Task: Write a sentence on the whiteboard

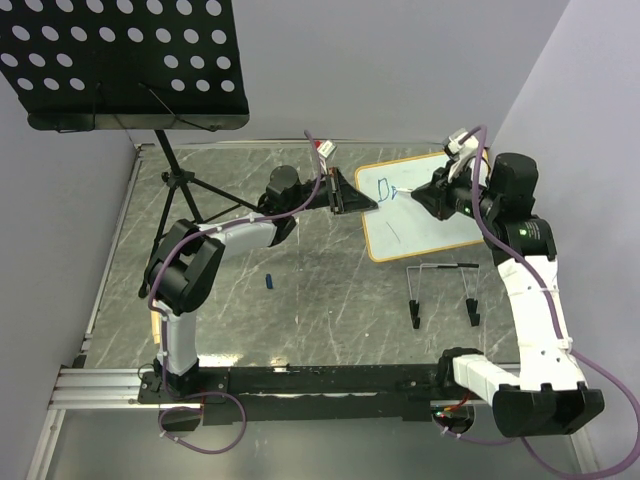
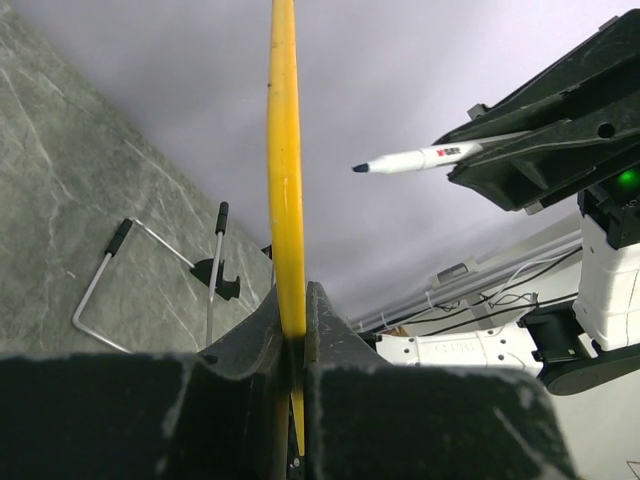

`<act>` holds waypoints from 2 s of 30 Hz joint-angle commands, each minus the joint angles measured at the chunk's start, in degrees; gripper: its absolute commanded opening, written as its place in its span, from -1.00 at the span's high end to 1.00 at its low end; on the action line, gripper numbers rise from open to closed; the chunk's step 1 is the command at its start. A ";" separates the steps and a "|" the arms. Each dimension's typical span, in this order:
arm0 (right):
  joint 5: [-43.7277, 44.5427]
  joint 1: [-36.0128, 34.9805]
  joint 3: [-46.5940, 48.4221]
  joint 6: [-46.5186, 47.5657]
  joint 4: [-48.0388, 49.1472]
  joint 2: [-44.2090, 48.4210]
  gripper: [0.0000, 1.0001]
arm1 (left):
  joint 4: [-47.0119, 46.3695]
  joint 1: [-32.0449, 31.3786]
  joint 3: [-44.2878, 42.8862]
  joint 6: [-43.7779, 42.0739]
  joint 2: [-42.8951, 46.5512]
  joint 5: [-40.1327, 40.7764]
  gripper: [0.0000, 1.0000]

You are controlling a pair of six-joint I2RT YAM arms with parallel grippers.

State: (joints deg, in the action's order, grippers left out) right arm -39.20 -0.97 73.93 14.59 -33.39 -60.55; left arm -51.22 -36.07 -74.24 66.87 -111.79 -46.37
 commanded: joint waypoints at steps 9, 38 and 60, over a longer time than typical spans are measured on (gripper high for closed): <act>3.60 0.36 1.75 1.23 3.06 -1.85 1.00 | -7.67 -0.49 -1.00 1.86 4.74 2.51 0.98; 8.88 0.36 -0.37 1.49 0.43 -1.67 1.00 | -8.10 -0.49 -2.32 1.95 3.95 2.34 0.98; 7.83 0.53 5.96 0.44 0.25 -8.09 1.00 | -10.04 -0.58 -2.14 3.09 2.98 1.02 0.98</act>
State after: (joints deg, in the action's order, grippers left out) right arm -29.61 -0.71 78.02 15.64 -33.01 -67.48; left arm -51.13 -36.07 -74.24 68.45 -111.79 -43.86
